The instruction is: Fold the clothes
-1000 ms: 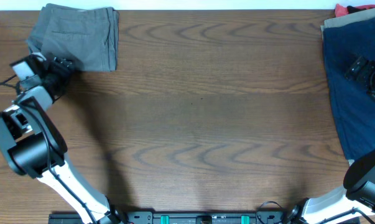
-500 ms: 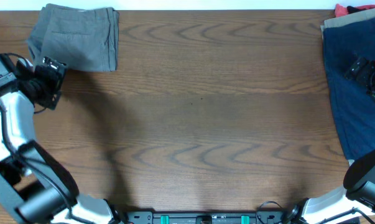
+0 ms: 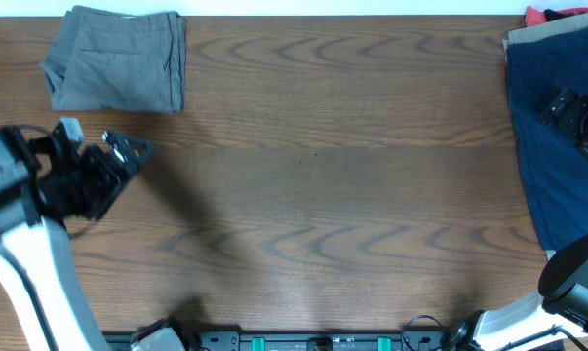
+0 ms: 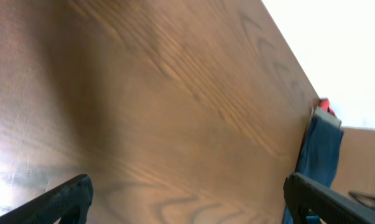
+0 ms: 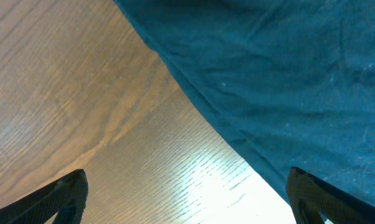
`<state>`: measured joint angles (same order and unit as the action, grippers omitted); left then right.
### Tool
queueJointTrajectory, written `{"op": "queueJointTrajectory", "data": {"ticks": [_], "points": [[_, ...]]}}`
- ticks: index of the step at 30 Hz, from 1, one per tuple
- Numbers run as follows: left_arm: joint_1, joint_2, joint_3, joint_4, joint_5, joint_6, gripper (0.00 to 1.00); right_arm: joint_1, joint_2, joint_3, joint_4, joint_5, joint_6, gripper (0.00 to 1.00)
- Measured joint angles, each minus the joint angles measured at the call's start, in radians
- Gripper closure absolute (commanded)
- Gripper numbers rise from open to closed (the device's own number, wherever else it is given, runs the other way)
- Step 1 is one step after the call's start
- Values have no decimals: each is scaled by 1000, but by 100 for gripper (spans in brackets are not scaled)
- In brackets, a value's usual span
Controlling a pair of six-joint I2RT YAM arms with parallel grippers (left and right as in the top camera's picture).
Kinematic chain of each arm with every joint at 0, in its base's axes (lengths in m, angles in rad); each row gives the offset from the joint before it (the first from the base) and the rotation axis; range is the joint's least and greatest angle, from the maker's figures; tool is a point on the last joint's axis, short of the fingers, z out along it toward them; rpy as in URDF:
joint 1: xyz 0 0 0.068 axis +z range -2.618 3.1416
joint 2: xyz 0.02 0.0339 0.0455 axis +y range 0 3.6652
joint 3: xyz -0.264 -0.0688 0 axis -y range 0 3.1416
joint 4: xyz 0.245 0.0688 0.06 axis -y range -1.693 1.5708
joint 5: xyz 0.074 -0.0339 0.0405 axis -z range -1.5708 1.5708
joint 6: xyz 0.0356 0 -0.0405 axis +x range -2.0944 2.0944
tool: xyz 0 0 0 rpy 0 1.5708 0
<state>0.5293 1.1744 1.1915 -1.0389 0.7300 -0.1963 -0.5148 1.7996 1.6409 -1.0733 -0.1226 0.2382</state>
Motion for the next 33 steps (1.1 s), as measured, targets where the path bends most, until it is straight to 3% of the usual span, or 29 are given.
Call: {"op": "queueJointTrajectory", "data": {"ticks": [4,12,28,33], "points": [[0,-174,-9,-104,-11,37,2,0,0,0,0,0,0,1],[0,-345,-10,-121,-31,48,2,0,0,0,0,0,0,1],[-3,-372,-19,-131,-68,48,2,0,0,0,0,0,0,1],[-71,-402,-85,-97,-83,49,2,0,0,0,0,0,0,1]]}}
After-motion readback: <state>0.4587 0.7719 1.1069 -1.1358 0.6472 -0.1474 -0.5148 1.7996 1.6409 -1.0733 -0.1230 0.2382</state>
